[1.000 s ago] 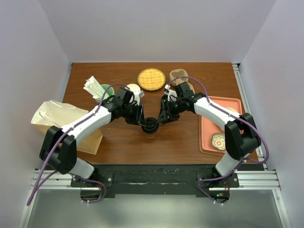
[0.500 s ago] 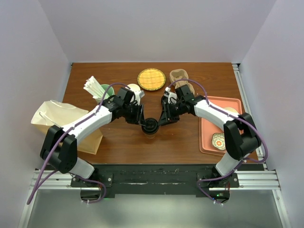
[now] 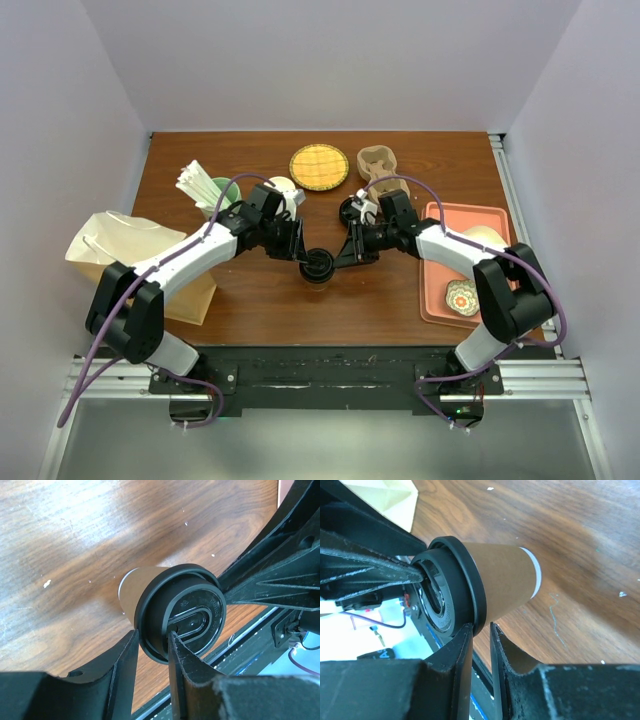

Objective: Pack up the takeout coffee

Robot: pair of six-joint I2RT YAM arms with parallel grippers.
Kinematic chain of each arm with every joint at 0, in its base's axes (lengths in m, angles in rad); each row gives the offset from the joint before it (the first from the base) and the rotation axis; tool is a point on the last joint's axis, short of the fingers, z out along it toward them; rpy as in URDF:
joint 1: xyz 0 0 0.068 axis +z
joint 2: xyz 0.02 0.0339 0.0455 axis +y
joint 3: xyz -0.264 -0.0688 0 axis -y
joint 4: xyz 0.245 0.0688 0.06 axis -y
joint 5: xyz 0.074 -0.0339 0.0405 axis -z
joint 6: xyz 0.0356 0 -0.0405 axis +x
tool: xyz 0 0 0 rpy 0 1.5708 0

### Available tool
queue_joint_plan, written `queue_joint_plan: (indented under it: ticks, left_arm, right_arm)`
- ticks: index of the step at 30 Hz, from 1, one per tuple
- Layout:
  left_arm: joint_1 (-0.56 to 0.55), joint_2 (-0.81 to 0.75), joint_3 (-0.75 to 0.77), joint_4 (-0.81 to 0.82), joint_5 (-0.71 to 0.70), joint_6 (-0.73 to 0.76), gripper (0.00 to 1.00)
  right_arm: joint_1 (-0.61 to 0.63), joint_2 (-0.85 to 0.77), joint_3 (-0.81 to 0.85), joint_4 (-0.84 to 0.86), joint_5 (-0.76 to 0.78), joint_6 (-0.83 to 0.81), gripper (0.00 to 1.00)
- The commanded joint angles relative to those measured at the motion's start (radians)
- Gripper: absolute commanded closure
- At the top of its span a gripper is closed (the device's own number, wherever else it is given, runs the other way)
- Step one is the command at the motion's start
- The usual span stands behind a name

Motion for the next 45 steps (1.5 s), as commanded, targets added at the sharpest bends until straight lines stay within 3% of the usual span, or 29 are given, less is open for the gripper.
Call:
queue_joint_plan:
  ticks: [1, 20, 30, 45]
  left_arm:
    - [-0.011, 0.057, -0.068, -0.043, -0.084, 0.033, 0.67]
    - [-0.011, 0.053, -0.097, -0.03, -0.115, 0.038, 0.68]
    - [-0.011, 0.046, -0.06, -0.017, -0.069, 0.11, 0.67]
    - [-0.012, 0.076, -0.014, -0.017, -0.044, 0.159, 0.68]
  right_arm:
    - [0.003, 0.069, -0.094, 0.012, 0.135, -0.034, 0.8]
    - [-0.011, 0.123, -0.126, 0.069, 0.159, -0.038, 0.83]
    - [-0.017, -0.029, 0.133, -0.132, 0.098, 0.002, 0.68]
    - [-0.031, 0.054, 0.193, -0.112, 0.011, -0.005, 0.68]
